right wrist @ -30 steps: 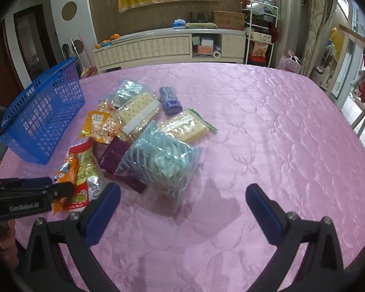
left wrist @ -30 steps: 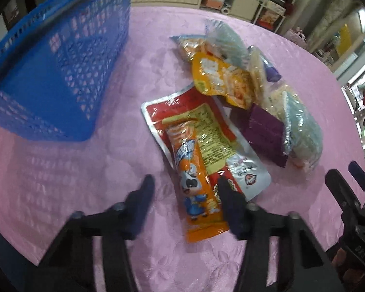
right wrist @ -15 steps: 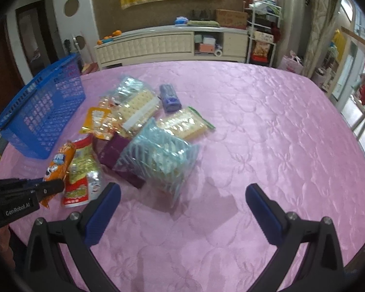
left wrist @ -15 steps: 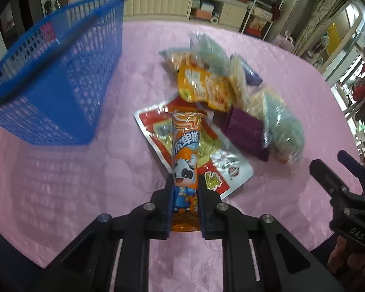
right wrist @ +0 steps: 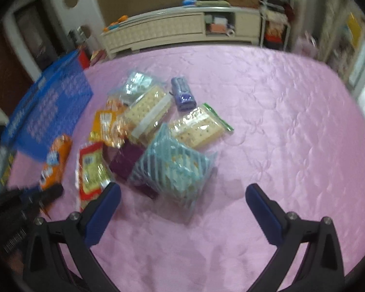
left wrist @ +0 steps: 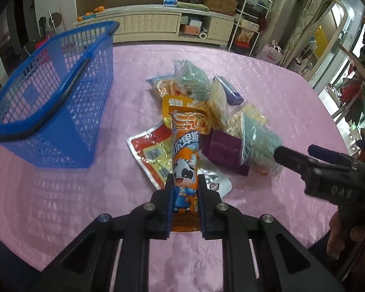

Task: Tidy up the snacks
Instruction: 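Lift the sausage stick with the left tool while the right tool grasps the teal cracker bag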

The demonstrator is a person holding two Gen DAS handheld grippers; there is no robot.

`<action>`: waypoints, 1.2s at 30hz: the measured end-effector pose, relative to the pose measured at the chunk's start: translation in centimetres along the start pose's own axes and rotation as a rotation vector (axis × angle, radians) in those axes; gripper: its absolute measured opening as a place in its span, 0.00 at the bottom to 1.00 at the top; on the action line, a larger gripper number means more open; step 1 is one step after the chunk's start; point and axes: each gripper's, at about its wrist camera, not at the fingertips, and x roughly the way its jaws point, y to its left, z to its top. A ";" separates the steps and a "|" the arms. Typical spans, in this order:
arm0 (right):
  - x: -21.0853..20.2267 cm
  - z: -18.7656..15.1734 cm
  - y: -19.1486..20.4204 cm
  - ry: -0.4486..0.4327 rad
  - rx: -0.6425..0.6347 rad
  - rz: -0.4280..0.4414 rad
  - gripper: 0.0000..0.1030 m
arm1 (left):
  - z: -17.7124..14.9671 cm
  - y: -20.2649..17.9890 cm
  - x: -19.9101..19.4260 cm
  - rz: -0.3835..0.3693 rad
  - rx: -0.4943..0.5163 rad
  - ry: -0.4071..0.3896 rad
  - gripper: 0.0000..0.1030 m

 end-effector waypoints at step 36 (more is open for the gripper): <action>-4.1 0.7 5.4 -0.084 -0.039 -0.008 0.73 | 0.6 0.6 -6.0 -0.034 0.021 -0.137 0.14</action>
